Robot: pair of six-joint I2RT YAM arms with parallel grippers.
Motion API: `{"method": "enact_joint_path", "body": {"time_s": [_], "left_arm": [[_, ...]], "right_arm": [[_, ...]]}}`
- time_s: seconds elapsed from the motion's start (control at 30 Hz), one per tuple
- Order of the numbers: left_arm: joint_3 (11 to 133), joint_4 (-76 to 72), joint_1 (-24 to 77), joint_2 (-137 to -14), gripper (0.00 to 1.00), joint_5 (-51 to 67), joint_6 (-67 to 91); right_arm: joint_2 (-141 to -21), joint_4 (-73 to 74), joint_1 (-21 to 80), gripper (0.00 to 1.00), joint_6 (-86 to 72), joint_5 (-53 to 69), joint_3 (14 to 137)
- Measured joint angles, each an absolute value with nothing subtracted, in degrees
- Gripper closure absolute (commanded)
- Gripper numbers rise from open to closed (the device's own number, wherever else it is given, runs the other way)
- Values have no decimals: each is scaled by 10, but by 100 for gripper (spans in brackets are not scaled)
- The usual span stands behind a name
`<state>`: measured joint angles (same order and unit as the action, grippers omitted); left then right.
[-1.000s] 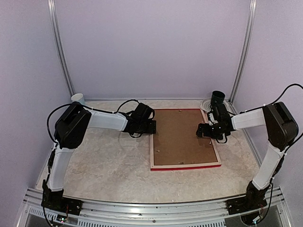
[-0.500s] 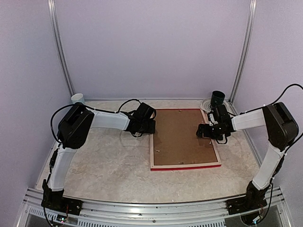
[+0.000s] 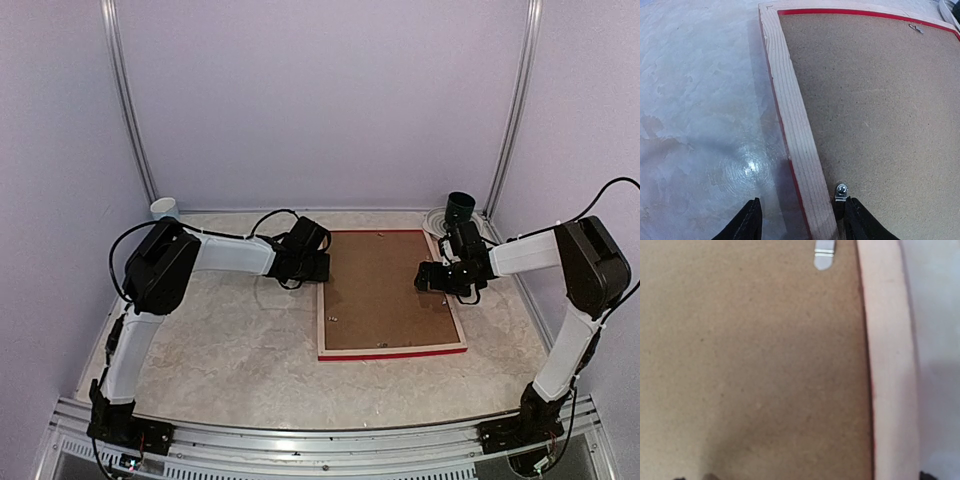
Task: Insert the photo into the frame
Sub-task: Press the fastener onto the backboard.
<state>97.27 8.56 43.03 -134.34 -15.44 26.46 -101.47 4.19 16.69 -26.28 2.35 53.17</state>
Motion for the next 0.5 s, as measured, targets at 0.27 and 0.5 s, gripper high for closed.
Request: {"method": "enact_joint_path", "body": {"time_s": [0.27, 0.5], "left_arm": [[997, 91, 428, -1358, 57, -155, 263], [998, 90, 429, -1358, 68, -155, 265]], "right_arm": [[-1015, 41, 167, 1, -265, 23, 532], [-1015, 39, 167, 1, -265, 27, 532]]}}
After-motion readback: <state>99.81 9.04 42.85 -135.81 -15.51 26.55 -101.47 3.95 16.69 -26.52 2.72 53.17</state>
